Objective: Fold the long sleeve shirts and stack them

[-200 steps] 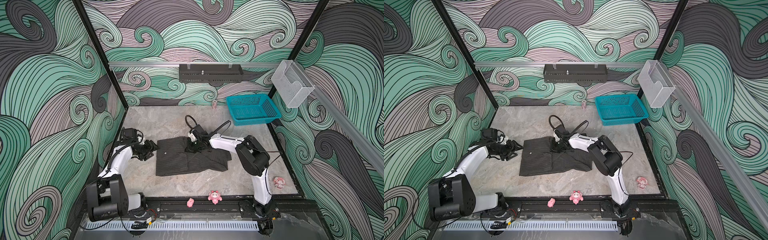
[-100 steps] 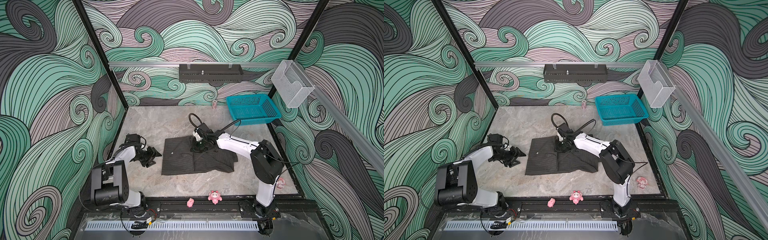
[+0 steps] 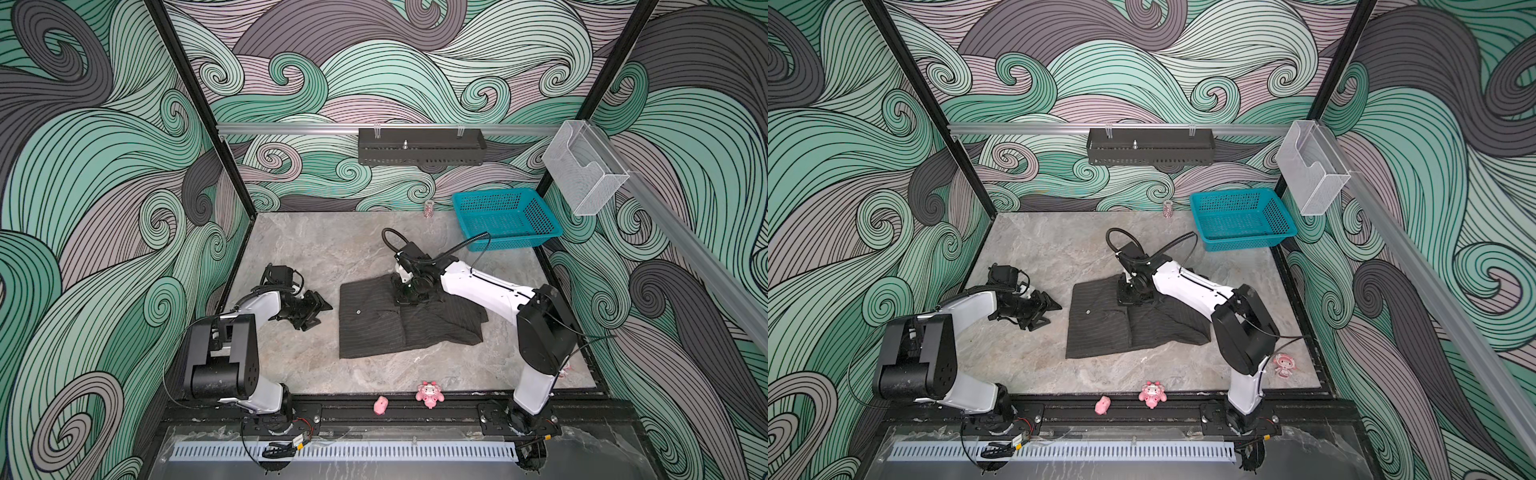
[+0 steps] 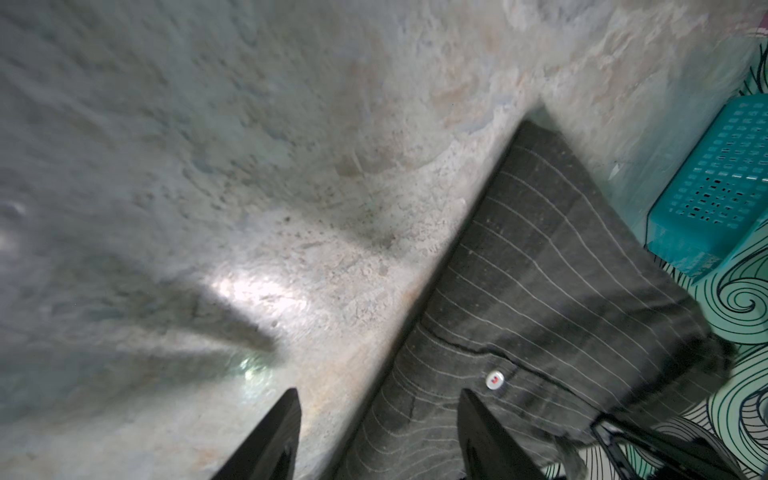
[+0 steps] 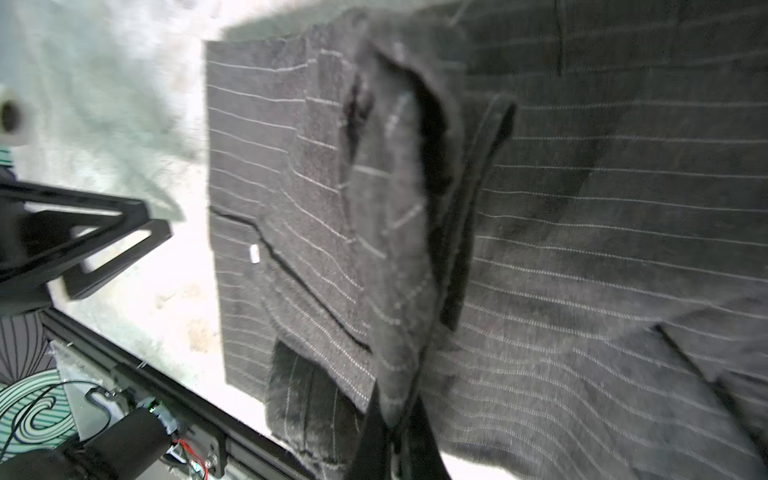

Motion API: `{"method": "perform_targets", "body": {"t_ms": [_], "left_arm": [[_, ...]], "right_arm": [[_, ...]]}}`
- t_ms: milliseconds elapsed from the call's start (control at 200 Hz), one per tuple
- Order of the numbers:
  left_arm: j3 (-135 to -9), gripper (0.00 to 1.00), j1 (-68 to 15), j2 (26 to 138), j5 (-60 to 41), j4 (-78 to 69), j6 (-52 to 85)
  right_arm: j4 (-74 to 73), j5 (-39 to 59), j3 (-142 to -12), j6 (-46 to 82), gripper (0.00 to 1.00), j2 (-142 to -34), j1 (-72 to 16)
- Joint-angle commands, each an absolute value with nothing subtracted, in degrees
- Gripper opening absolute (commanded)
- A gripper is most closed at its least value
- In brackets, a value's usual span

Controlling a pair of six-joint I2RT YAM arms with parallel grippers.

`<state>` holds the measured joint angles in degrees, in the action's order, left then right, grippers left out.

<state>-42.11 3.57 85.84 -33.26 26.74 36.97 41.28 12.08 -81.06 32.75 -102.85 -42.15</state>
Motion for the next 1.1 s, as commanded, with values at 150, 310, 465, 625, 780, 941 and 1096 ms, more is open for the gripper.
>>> {"method": "perform_targets", "body": {"t_ms": [150,310,465,625,780,941,1096], "left_arm": [[-43.9,0.62,0.2,87.0,-33.4,25.4,37.5],[-43.9,0.62,-3.2,87.7,-34.1,22.9,38.3],[-43.4,0.62,-6.3,89.0,-36.1,18.3,40.0],[-43.2,0.62,-8.7,90.3,-38.2,13.8,42.0],[-43.1,0.63,-10.0,91.7,-39.3,11.8,43.0],[-42.9,0.64,-11.3,94.2,-39.9,10.4,43.5],[-42.5,0.64,-11.8,95.7,-39.6,10.6,42.7]], "right_arm": [[51.2,5.9,-84.1,26.2,0.00,-101.0,-39.0],[52.4,2.9,-83.1,22.9,0.00,-104.1,-36.0],[49.7,5.1,-80.2,22.9,0.00,-106.6,-34.4],[45.4,9.1,-76.9,25.8,0.00,-107.0,-34.7],[43.4,9.6,-75.2,26.4,0.00,-107.4,-34.6],[39.8,10.8,-72.9,26.8,0.00,-108.0,-33.6],[35.7,13.0,-70.7,27.7,0.00,-109.3,-32.9]]}}
